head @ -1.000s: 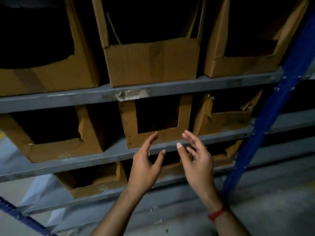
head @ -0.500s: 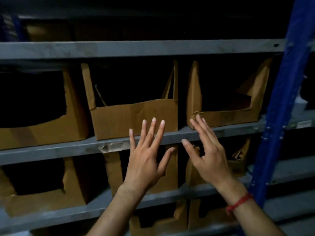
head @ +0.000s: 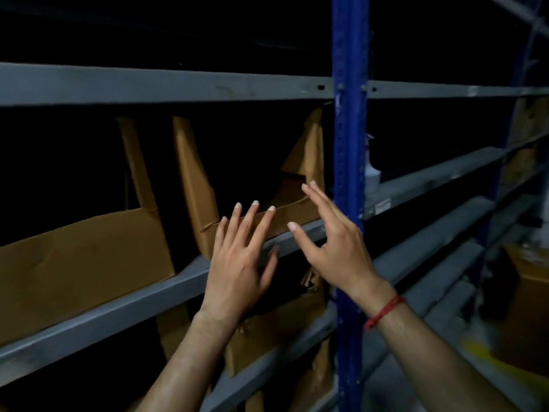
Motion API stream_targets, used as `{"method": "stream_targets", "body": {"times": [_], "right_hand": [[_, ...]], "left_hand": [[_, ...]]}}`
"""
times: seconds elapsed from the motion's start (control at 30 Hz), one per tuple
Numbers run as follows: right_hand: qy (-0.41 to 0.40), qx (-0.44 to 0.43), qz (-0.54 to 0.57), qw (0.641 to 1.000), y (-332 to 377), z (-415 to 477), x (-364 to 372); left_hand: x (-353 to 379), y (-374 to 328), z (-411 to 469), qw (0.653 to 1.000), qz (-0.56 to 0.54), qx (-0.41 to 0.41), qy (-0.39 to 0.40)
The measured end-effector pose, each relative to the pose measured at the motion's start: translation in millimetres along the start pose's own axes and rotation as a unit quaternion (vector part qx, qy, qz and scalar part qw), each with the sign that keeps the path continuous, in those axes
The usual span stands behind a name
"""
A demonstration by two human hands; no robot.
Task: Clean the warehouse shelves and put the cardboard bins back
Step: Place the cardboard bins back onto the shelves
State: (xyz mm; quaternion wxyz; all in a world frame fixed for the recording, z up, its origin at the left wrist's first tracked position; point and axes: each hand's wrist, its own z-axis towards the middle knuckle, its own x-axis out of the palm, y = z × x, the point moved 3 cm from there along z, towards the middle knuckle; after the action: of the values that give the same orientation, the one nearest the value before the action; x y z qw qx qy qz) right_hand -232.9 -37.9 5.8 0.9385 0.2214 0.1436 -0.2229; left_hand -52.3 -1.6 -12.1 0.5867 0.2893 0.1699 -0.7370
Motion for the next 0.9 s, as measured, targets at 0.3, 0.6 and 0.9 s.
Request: {"method": "stream_targets", "body": {"times": [0.3, 0.6, 0.9], "right_hand": [[-0.053, 0.061, -0.031, 0.996, -105.0, 13.7, -45.1], [-0.044, 0.081, 0.026, 0.995, -251.1, 53.0, -70.0], [-0.028, 0.096, 0.104, 0.989, -359.8, 117.4, -54.3]], "left_hand": [[81.9, -57.7, 57.4, 0.995, -0.102, 0.021, 0.008], [147.3, -116.8, 102.1, 0.990, -0.138, -0.027, -0.030], [215.2, -195.8, 201.2, 0.920, -0.353, -0.172, -0.022]]}}
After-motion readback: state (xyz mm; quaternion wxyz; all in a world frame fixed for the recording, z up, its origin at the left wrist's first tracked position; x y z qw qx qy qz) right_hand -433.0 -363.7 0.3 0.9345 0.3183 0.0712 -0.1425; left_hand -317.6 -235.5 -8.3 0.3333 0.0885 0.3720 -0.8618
